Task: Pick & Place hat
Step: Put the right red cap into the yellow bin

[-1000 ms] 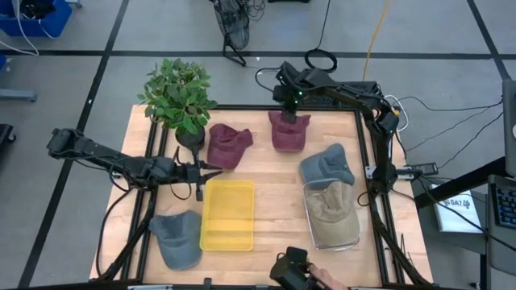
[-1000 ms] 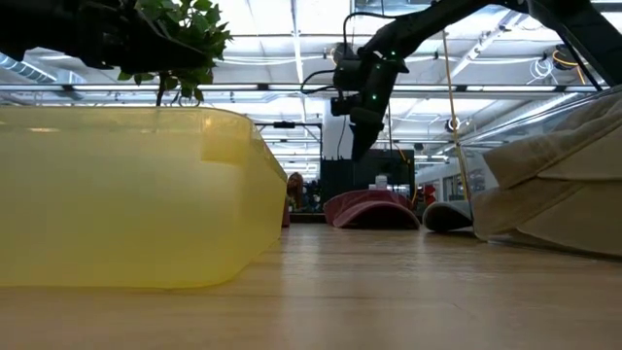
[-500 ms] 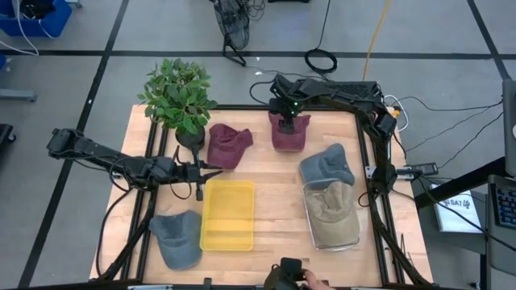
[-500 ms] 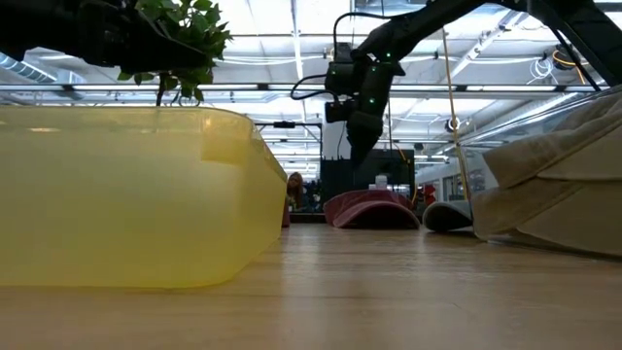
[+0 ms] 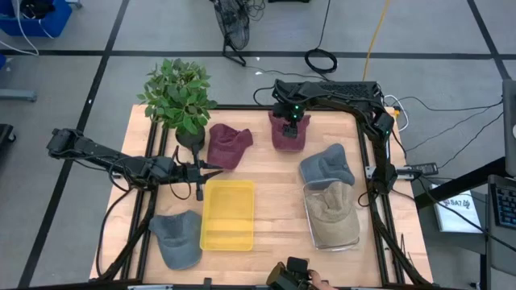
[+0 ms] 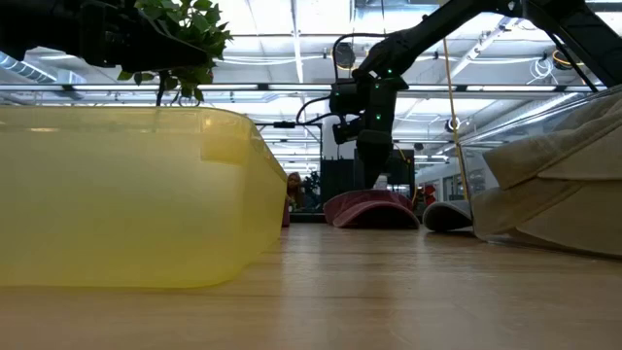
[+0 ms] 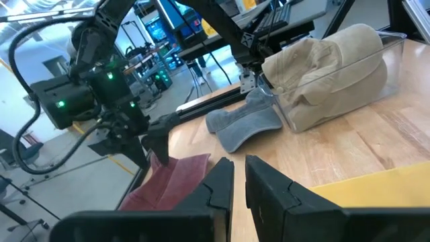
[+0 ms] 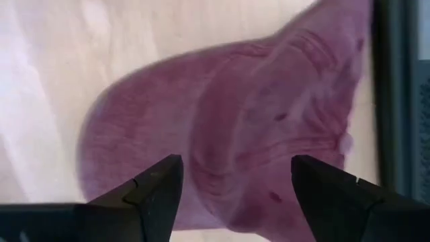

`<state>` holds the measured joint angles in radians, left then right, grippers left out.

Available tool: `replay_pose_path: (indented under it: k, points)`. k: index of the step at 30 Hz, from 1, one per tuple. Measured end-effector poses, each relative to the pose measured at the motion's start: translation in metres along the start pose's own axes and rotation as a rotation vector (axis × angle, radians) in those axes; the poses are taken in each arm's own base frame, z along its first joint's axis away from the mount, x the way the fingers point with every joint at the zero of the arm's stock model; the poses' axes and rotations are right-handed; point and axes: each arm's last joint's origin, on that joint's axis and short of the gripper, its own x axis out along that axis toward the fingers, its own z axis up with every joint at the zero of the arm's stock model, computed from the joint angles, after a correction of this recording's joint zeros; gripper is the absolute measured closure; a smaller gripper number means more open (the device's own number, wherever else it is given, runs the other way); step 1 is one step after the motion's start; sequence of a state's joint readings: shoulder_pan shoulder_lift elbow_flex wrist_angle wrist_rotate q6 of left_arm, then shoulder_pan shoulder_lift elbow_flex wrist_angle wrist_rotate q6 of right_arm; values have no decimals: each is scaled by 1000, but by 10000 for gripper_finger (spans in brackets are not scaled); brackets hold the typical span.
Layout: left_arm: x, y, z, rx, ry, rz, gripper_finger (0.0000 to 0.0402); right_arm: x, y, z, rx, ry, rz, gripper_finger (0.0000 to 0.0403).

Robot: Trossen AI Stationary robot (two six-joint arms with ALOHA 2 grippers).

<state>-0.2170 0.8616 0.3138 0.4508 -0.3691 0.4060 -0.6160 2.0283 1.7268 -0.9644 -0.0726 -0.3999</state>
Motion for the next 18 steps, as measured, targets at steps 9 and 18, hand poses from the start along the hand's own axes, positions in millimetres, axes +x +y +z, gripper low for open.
replay_pose_path:
  k: [9,18]
  points:
    - [0,0,1,7,-8,4,355,3,-4,-2,18,-3,3,142]
    - [0,1,1,2,-13,7,355,33,-6,-4,62,91,22,142]
